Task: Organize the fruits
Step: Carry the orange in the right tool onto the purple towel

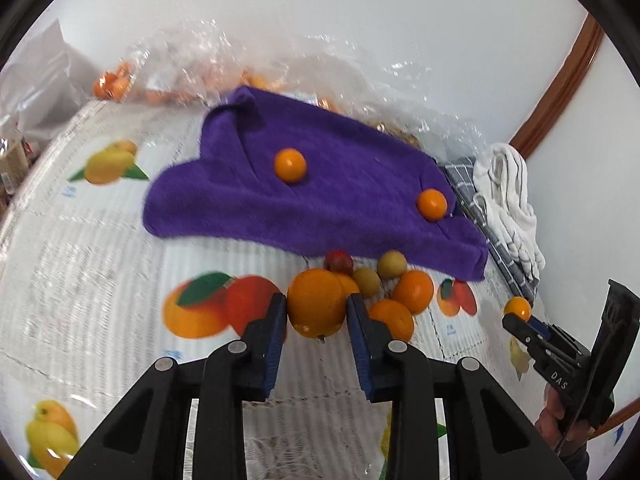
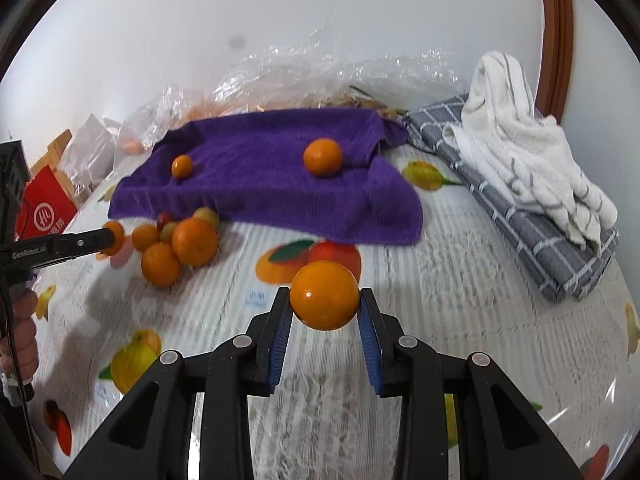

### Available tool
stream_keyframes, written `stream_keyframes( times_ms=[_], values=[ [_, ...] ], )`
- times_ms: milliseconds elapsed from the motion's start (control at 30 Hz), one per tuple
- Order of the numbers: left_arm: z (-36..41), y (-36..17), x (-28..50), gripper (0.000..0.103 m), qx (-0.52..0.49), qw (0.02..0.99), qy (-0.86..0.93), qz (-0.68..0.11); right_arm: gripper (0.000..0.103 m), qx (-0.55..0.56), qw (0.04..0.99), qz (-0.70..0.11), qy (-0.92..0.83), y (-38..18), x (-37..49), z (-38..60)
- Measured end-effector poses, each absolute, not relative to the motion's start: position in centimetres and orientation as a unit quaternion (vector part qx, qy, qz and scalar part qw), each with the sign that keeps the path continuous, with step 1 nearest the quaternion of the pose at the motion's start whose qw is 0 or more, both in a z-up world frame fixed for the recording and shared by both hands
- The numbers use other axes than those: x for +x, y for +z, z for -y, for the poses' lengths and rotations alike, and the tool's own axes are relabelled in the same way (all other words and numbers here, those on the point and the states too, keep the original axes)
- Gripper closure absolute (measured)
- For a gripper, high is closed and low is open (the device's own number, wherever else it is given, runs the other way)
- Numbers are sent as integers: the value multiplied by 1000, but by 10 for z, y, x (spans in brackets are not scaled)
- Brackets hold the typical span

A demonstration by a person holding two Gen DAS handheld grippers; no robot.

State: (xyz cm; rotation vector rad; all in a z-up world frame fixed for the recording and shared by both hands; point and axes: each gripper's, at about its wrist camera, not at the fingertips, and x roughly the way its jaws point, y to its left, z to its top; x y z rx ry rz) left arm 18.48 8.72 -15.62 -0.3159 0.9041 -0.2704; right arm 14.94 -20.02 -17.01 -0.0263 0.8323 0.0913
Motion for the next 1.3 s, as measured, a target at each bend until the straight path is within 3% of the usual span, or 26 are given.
stream_keyframes(
  times_ms=[633,1300],
  values=[
    [-106,-118,212,74,-148,896,-112,-405,70,-5,933,-359,27,-127,199,198],
    [-119,-113,240,74,-151,900,-96,-397,70,6,936,-352,32,-127,234,196]
  ],
)
